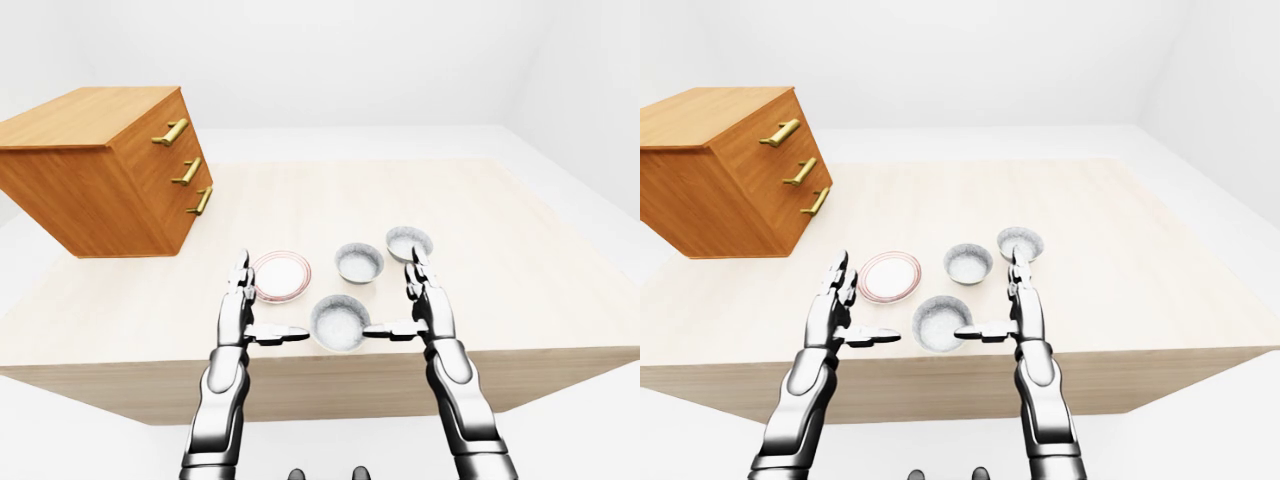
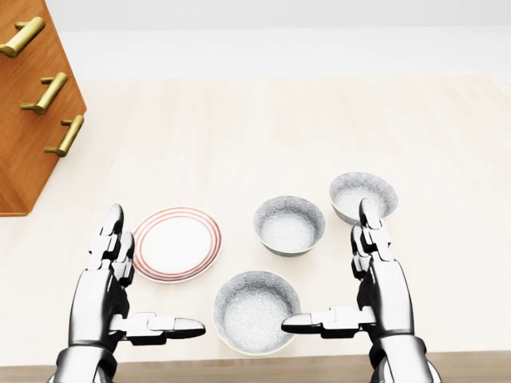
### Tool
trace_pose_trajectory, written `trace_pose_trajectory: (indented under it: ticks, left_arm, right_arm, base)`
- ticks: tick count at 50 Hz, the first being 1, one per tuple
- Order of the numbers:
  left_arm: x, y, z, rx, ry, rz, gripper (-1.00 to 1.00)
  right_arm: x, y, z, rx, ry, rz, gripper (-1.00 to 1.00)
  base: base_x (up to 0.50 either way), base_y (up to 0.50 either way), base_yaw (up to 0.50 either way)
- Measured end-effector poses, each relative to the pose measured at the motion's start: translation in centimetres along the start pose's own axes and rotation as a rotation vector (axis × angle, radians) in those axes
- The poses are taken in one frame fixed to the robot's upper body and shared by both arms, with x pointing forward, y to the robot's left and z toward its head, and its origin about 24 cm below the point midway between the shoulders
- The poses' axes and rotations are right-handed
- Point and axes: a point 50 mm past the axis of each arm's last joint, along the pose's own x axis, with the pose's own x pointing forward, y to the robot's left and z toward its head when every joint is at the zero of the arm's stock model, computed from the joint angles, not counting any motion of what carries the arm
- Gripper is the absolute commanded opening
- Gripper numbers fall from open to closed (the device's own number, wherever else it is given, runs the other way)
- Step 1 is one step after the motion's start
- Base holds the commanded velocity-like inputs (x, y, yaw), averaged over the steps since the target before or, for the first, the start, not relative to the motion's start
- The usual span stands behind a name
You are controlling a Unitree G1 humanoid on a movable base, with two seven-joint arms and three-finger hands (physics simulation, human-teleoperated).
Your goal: Stack the bowl at the front on the bowl in the middle.
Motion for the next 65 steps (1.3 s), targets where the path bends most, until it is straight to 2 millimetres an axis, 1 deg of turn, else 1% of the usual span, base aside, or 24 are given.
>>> trace_pose_trajectory:
  ticks: [22, 65]
  left_arm:
    - [-0.07, 0.63, 0.06, -0.001, -0.002, 0.0, 1.0]
    - [-0.27, 0.73, 0.01, 0.002, -0.006, -0.001, 1.0]
  right_arm:
    - [-0.1, -0.42, 0.18, -0.006, 0.011, 0.031, 1.0]
    - [-0.15, -0.59, 0.55, -0.015, -0.007, 0.033, 1.0]
  base:
    - [0.0, 0.0, 0.0]
    - [0.21, 0.0, 0.0]
